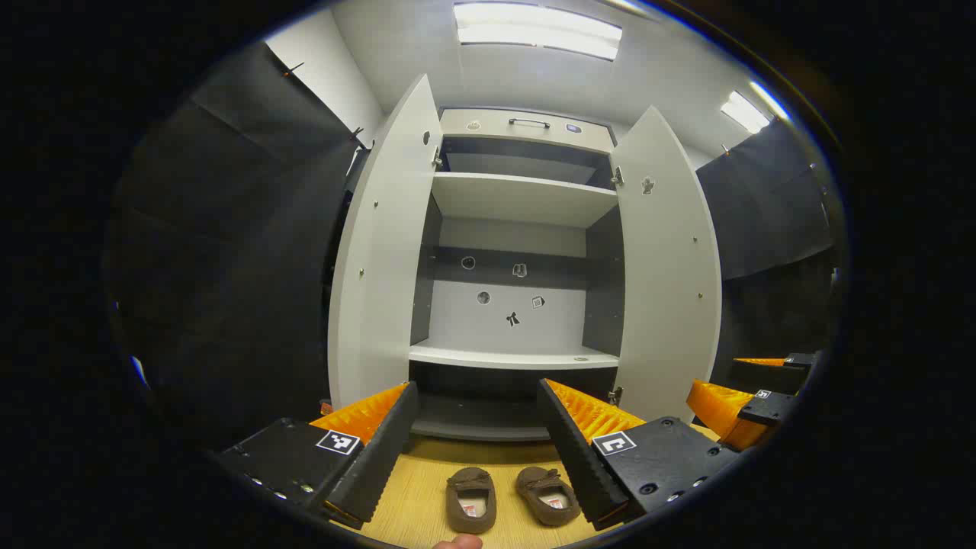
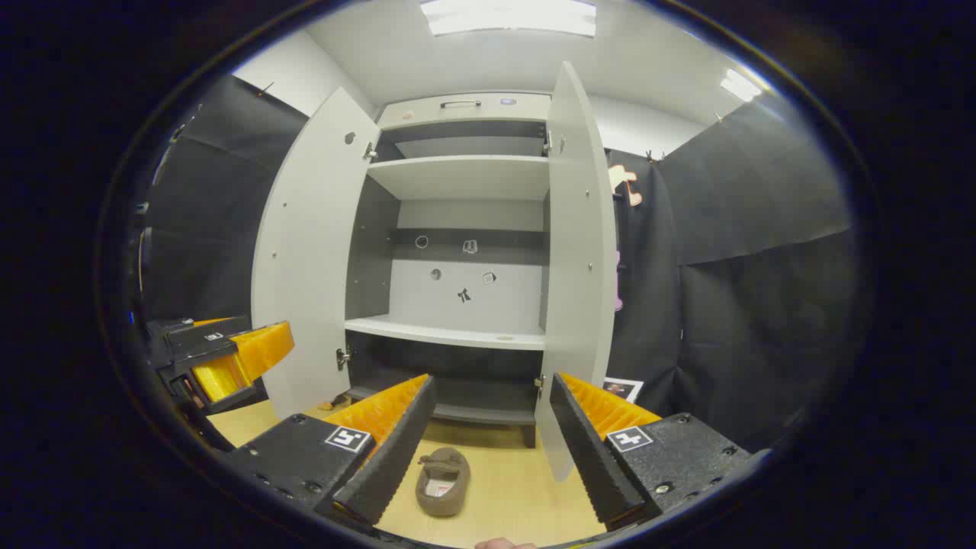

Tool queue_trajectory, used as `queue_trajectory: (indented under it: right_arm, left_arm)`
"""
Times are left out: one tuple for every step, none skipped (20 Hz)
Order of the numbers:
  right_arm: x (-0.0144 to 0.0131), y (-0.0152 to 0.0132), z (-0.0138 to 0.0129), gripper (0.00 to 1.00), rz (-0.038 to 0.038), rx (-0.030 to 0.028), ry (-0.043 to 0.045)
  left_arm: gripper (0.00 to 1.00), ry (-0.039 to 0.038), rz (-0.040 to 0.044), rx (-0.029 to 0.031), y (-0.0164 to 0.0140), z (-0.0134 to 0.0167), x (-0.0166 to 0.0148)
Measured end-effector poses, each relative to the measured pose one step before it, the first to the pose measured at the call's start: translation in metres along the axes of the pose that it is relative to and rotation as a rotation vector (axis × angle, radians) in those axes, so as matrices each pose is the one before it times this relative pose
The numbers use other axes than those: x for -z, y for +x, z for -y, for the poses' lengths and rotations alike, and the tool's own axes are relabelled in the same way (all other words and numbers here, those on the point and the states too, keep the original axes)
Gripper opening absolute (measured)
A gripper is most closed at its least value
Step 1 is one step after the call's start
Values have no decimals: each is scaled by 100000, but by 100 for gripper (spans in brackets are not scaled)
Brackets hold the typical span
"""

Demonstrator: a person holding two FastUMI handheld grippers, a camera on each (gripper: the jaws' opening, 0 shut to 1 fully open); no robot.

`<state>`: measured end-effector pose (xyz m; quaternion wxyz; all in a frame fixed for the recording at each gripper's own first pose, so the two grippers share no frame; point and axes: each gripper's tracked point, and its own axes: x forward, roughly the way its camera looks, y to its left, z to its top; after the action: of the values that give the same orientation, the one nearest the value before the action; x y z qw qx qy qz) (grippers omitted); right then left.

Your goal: Grab one shoe with the right hand and put it into the shoe cabinet, grab the other shoe with the left hand and put it into the shoe cabinet; then close the right door with the right hand and the left door with the left hand.

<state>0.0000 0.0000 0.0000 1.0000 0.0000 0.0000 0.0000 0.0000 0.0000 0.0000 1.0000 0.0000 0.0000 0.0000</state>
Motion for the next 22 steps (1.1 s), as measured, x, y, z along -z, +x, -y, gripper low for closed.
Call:
queue_trajectory:
  right_arm:
    - [-105,15,103,98,158,-36,617]
    - [41,-34,158,98,141,164,643]
    - [-58,6,188,98,-71,214,542]
    - [58,-22,153,98,-216,46,377]
    - [28,32,98,98,-394,-253,189]
    - [153,29,36,98,-594,-285,-6]
    - [164,16,194,98,-733,278,-203]
    - [26,-56,198,98,-267,300,-105]
    - [-39,-32,112,98,124,270,7]
    - [-3,33,99,98,166,300,-101]
    - [-53,-14,-36,98,165,-16,-104]
    - [17,1,-64,98,48,-268,-154]
    - [-47,-11,-91,98,-146,-253,-196]
    - [81,96,-107,98,93,-460,-92]
    - [-79,50,-95,98,56,-278,-169]
    - [-2,-6,-108,98,25,-218,-214]
    - [-38,44,-117,98,150,-239,-188]
    - [-5,51,-10,98,87,0,-128]
    - [-58,23,-48,98,12,-132,-89]
    - [-37,78,3,98,42,-34,-13]
    - [77,129,-83,98,-14,-102,7]
    - [42,102,-90,98,-85,-270,-27]
  left_arm:
    - [95,303,-130,-203,77,-33,-30]
    - [95,729,-37,-174,85,-75,65]
    - [95,936,-91,-110,113,-22,15]
    - [95,982,272,-119,56,-1,-94]
    - [95,766,176,-298,-46,11,4]
    - [95,336,491,-93,2,78,-42]
    - [94,76,317,396,-84,173,-18]
    - [94,116,-67,389,30,187,129]
    - [95,197,-108,190,89,101,15]
    - [95,124,-2,74,-22,125,-3]
    - [94,36,90,332,46,97,-41]
    - [95,76,17,197,-1,174,5]
    - [95,-6,-43,135,65,11,21]
    - [95,-43,-76,267,24,85,12]
    - [95,28,-40,126,-60,59,41]
    - [95,127,174,60,50,44,-36]
    - [95,142,74,-75,-17,-18,-34]
    - [94,44,-96,-49,31,-29,25]
    - [95,-171,-171,66,65,11,28]
    - [95,-216,-144,115,-2,23,39]
    - [94,-162,-133,-12,7,-91,67]
    - [94,56,-135,-210,46,-98,21]
